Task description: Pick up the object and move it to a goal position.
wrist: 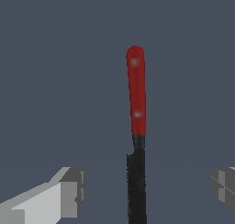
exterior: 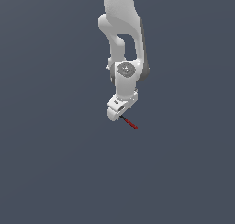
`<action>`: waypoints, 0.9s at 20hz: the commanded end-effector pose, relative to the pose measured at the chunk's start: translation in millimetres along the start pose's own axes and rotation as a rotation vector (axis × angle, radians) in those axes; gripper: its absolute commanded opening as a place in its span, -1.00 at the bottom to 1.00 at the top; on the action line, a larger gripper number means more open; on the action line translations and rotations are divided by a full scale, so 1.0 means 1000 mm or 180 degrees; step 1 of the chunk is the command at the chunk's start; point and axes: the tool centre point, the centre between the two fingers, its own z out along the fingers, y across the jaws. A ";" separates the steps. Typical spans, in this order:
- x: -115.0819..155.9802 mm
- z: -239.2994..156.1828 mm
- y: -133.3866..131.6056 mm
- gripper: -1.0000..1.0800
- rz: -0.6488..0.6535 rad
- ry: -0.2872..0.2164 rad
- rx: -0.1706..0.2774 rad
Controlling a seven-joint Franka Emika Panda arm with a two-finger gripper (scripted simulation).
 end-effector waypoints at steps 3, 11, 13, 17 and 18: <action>0.000 0.001 -0.001 0.92 -0.0013 0.0001 0.0000; -0.001 0.024 -0.001 0.92 -0.0022 0.0001 -0.0001; -0.001 0.034 -0.002 0.92 -0.0027 0.0002 -0.0001; -0.001 0.047 -0.002 0.92 -0.0031 0.0002 -0.0002; -0.001 0.049 -0.002 0.92 -0.0031 0.0002 -0.0002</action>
